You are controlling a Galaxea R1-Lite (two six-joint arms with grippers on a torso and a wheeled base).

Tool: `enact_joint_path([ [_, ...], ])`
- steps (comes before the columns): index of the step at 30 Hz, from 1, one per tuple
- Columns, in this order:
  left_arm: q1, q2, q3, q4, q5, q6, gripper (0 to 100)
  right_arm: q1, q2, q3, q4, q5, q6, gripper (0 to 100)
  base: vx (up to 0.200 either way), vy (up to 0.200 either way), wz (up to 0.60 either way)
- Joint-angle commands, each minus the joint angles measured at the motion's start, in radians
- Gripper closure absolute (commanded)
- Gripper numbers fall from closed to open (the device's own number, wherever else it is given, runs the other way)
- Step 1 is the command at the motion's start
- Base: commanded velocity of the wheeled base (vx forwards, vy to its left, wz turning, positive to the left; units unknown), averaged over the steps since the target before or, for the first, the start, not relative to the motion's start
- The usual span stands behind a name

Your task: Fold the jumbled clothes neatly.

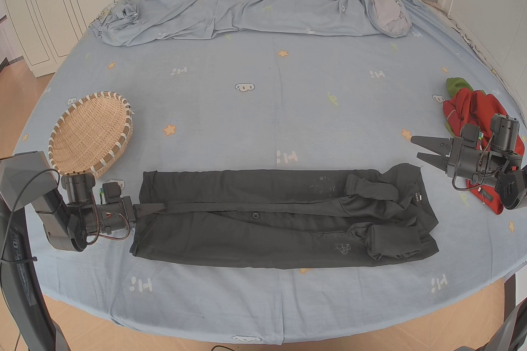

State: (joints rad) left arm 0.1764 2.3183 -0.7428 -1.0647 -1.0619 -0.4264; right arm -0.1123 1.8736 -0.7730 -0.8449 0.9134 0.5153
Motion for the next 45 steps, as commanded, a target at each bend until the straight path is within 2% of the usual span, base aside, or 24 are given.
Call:
enact_joint_path([
  [1,0.002,0.021,-0.001,-0.003,-0.007,0.0,100,0.0,0.001,0.001,0.0,-0.001,0.0,0,0.0,0.0,0.0],
  [8,0.006,0.018,0.002,-0.001,-0.007,0.0,100,0.0,0.001,0.003,-0.002,-0.001,0.0,0,0.0,0.0,0.0],
  [16,0.011,-0.102,0.017,0.0,-0.006,-0.002,100,0.0,0.002,0.0,-0.002,0.001,0.0,0,0.0,0.0,0.0],
  [23,-0.052,-0.201,0.085,0.019,-0.003,-0.002,100,0.0,-0.005,-0.006,-0.002,0.001,0.0,0,0.0,0.0,0.0],
  [26,-0.074,-0.235,0.085,0.072,-0.001,-0.002,100,0.0,-0.008,-0.006,0.0,0.001,0.0,0,0.0,0.0,0.0],
  [28,-0.104,-0.289,0.077,0.172,0.002,-0.002,100,0.0,-0.014,-0.008,-0.002,0.001,0.009,0,0.0,0.0,0.0],
  [33,-0.146,-0.346,0.026,0.288,0.011,-0.002,100,0.0,-0.033,-0.009,-0.006,0.001,0.031,0,0.0,0.0,0.0],
  [40,-0.287,-0.378,-0.127,0.517,0.201,-0.003,100,-0.017,-0.047,-0.022,-0.005,0.001,0.035,0,0.0,0.0,0.0],
  [45,-0.356,-0.379,-0.26,0.677,0.244,-0.041,100,-0.021,-0.06,-0.026,-0.005,0.001,0.057,0,0.0,0.0,0.0],
])
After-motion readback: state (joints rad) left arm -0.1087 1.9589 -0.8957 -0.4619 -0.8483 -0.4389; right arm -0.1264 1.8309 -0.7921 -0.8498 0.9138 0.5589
